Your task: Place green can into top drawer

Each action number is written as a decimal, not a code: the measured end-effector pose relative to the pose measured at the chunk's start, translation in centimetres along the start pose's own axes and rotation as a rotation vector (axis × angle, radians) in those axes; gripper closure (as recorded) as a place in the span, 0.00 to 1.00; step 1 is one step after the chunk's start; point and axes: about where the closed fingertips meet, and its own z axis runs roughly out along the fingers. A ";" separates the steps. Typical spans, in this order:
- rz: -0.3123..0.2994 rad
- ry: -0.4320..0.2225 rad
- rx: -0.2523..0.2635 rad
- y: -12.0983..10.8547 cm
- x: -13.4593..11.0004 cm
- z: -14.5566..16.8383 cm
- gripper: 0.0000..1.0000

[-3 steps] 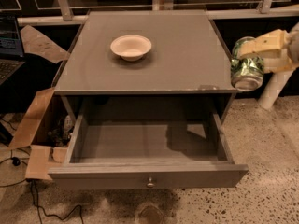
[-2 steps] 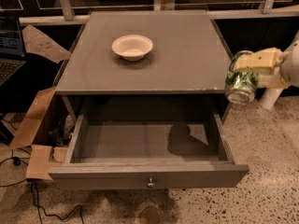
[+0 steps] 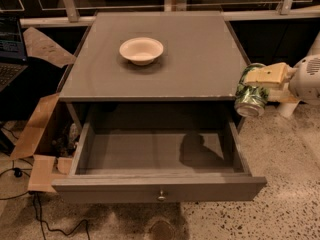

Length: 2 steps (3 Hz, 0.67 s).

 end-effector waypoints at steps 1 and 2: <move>0.033 -0.048 0.031 -0.2 1.8 0.5 1.00; 0.107 -0.044 0.074 -2.2 5.1 2.7 1.00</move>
Offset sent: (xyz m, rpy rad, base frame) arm -0.0421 0.0263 -0.1098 0.0296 0.1344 -0.2136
